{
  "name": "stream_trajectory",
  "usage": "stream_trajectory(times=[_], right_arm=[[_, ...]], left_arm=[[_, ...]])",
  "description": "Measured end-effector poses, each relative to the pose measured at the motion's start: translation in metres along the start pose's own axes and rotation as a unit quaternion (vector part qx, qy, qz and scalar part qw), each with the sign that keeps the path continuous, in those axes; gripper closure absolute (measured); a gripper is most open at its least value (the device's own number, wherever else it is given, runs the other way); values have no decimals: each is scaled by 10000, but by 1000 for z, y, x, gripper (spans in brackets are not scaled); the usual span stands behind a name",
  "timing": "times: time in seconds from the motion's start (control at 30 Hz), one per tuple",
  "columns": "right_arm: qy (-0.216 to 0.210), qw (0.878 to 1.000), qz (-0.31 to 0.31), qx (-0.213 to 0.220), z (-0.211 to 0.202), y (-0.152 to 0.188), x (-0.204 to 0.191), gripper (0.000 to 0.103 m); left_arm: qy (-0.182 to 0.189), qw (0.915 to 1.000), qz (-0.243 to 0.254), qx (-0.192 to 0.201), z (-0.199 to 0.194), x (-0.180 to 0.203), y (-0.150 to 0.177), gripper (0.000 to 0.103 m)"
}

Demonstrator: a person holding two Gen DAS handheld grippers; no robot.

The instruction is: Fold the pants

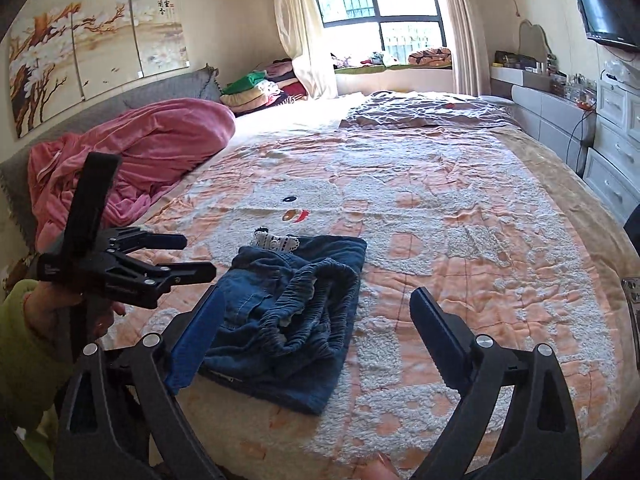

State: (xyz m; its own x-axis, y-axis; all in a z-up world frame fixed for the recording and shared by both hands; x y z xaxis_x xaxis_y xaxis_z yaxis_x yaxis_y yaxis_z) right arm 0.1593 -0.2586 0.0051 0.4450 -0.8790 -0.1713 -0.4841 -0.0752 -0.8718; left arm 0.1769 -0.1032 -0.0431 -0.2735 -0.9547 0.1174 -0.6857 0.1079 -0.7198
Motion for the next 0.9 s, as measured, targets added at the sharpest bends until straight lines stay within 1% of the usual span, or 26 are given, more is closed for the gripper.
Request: stream_trajectory(times=[0.13,0.27,0.37,0.47,0.57,0.63,0.73,0.77,0.83,0.87,0.9], right_arm=[[149,9996,148,-165,12,4,13,10],[355,9970,445,-528,30,19,30,10],[391,9940,692,-753,42,32,39,10],[448,9922,748,-887,53,40,44,10],[308,9893,989,-1031,64,48,45,12],[187,9861,1146,-1186,73,55,43,23],[-69,9814,1344,-1370,86,65,36,32],[-115,9801,1393,-1410,90,68,35,33],[-258,9779,1487,-1450,97,72,33,41],[-306,9771,1515,-1466,100,74,32,43],[-386,9765,1527,-1473,102,76,30,48]], left_arm=[[-131,9995,-269,-68,-1,-7,11,10],[-268,9980,-547,-180,3,-18,24,10],[-344,9962,-768,-227,8,-26,35,9],[-367,9936,-1027,-294,13,-34,44,10],[-308,9913,-1234,-345,21,-36,50,10],[-296,9905,-1289,-384,28,-36,53,9],[-229,9890,-1394,-448,37,-35,57,10],[-210,9887,-1413,-458,39,-35,59,10],[-187,9882,-1449,-468,43,-35,62,10],[-147,9876,-1492,-464,45,-35,63,10],[-124,9869,-1539,-472,46,-35,64,10]])
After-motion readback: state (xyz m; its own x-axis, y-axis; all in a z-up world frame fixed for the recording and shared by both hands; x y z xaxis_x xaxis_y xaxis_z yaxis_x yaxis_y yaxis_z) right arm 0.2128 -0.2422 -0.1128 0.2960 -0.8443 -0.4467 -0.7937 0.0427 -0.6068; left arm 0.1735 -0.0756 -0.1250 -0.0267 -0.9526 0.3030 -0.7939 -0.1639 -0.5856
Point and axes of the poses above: each gripper's, at about its wrist camera, not at the fingertips, and z roughly the way its jaws point, x to its right, y to its underside, the point moved 10 cm from there along z, roughly the way its jaws point, and after that the axes turned 7 degrees about x, right-handed, at the moved point
